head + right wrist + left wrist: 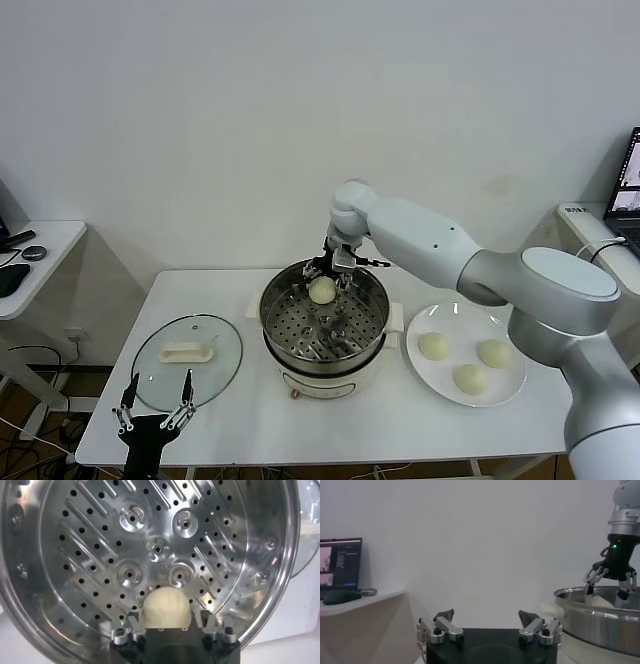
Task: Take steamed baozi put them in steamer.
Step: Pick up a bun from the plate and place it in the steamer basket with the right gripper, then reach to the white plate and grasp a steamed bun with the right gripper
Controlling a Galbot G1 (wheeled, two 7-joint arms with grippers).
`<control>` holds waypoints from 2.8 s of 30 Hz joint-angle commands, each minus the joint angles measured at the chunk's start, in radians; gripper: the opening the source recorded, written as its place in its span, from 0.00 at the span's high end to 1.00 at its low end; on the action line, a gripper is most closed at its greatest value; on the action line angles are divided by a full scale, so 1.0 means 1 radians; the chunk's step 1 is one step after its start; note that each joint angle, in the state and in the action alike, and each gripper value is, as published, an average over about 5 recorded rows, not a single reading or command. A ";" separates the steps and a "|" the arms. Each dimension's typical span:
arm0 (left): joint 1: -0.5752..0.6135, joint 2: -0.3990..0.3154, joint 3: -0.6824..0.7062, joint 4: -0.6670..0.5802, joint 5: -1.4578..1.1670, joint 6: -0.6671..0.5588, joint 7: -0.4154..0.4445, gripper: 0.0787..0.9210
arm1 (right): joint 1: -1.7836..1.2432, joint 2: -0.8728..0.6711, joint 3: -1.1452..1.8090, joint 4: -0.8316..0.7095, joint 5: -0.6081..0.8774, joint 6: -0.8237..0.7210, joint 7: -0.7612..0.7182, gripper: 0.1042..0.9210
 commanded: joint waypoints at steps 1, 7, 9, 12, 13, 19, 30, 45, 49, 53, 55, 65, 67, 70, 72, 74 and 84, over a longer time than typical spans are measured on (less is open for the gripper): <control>0.003 0.000 0.001 -0.004 0.001 0.001 0.000 0.12 | 0.031 -0.022 0.000 0.025 0.084 -0.018 -0.016 0.14; 0.000 0.005 0.001 -0.011 -0.002 0.004 0.001 0.12 | 0.204 -0.203 -0.126 0.316 0.493 -0.391 -0.130 0.12; -0.003 0.008 0.003 -0.010 -0.002 0.005 0.001 0.12 | 0.256 -0.289 -0.168 0.428 0.603 -0.552 -0.150 0.12; -0.007 0.013 0.004 -0.009 -0.003 0.007 0.000 0.12 | 0.309 -0.415 -0.200 0.559 0.662 -0.770 -0.161 0.12; -0.008 0.015 0.004 -0.009 -0.003 0.008 0.000 0.12 | 0.322 -0.451 -0.206 0.595 0.660 -0.837 -0.162 0.12; -0.008 0.027 0.004 -0.015 -0.003 0.019 -0.003 0.12 | 0.369 -0.644 -0.260 0.743 0.608 -1.123 -0.172 0.12; -0.020 0.029 0.010 0.015 0.014 0.006 0.001 0.12 | 0.112 -0.873 -0.176 0.722 0.529 -1.158 -0.140 0.12; -0.016 0.019 -0.005 0.019 0.053 -0.003 0.005 0.12 | -0.293 -0.742 0.132 0.481 0.382 -1.042 -0.115 0.12; -0.013 0.018 -0.009 0.019 0.057 -0.003 0.004 0.12 | -0.345 -0.695 0.159 0.441 0.368 -1.051 -0.107 0.12; -0.014 0.018 -0.011 0.025 0.057 -0.005 0.004 0.12 | -0.374 -0.646 0.181 0.404 0.355 -1.053 -0.093 0.12; -0.015 0.017 -0.010 0.028 0.057 -0.007 0.003 0.12 | -0.381 -0.619 0.189 0.385 0.350 -1.053 -0.085 0.12; -0.019 0.015 -0.016 0.044 0.057 -0.014 -0.002 0.12 | -0.402 -0.523 0.226 0.284 0.296 -1.048 -0.058 0.12; -0.020 0.015 -0.018 0.047 0.057 -0.015 -0.002 0.12 | -0.402 -0.517 0.229 0.271 0.288 -1.050 -0.056 0.12; -0.023 0.014 -0.018 0.051 0.057 -0.016 -0.003 0.12 | -0.403 -0.511 0.234 0.256 0.280 -1.053 -0.050 0.13; -0.025 0.014 -0.017 0.053 0.057 -0.016 -0.003 0.12 | -0.404 -0.509 0.237 0.250 0.278 -1.054 -0.049 0.15; -0.026 0.014 -0.016 0.053 0.055 -0.016 -0.002 0.12 | -0.405 -0.508 0.238 0.248 0.275 -1.056 -0.053 0.19; -0.021 0.016 -0.018 0.047 0.050 -0.015 -0.001 0.12 | -0.377 -0.530 0.240 0.289 0.299 -1.066 -0.083 0.39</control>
